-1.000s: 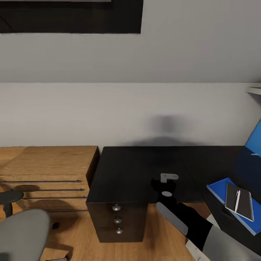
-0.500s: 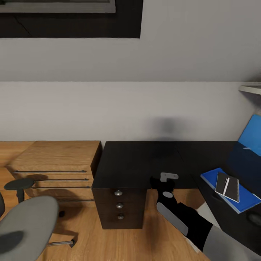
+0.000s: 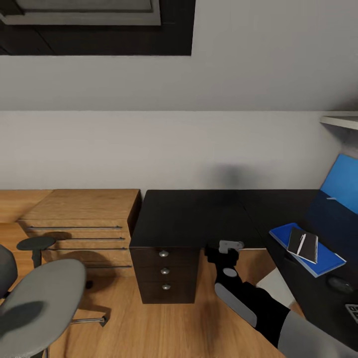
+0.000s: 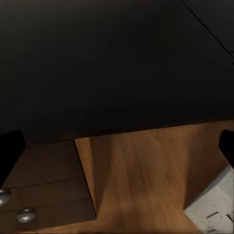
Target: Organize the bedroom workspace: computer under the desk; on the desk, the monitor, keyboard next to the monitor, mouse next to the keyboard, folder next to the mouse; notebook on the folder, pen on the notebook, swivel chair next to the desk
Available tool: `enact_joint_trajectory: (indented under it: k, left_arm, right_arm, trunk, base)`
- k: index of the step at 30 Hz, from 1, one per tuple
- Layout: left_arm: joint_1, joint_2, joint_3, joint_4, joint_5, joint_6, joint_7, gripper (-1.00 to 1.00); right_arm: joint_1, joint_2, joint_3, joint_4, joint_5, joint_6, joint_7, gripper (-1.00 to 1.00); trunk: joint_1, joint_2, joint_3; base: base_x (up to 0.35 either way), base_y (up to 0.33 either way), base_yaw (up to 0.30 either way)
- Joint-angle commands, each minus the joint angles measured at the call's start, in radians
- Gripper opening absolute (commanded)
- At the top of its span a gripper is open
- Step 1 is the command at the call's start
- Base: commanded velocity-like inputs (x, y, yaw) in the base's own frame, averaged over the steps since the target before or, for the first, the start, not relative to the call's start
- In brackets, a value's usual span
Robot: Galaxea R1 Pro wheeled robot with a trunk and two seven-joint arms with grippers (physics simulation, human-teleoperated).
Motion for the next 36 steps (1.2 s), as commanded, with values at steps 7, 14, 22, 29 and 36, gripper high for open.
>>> enact_joint_trajectory:
  k: [7,14,22,29,36]
  left_arm:
    - [-0.001,0.004,-0.009,-0.001,0.030,-0.004,0.004,1.00]
    - [-0.001,0.005,-0.009,0.001,0.044,-0.002,-0.002,1.00]
    - [-0.001,0.005,-0.007,0.026,0.045,-0.002,-0.055,1.00]
    - [-0.001,0.004,-0.009,0.030,0.052,-0.003,-0.064,1.00]
    - [-0.001,0.003,-0.009,0.030,0.052,-0.002,-0.065,1.00]
  right_arm:
    - [-0.002,0.030,0.071,0.122,0.008,-0.083,0.063,1.00]
    - [0.000,0.096,0.106,0.328,0.009,-0.165,0.071,1.00]
    - [0.064,0.197,0.123,0.647,0.009,-0.265,0.166,1.00]
    - [0.142,0.227,0.121,1.032,0.004,-0.433,0.558,1.00]
    - [0.192,0.224,0.119,1.078,0.005,-0.441,0.622,1.00]
  trunk:
    - [-0.027,0.048,0.021]
    - [-0.054,0.097,0.043]
    - [-0.084,0.153,0.068]
    - [-0.111,0.202,0.090]
    - [-0.134,0.244,0.108]
  base:
    - [-0.005,0.000,0.000]
    - [0.000,0.000,0.000]
    - [0.000,0.000,0.000]
    - [0.000,0.000,0.000]
    - [0.000,0.000,0.000]
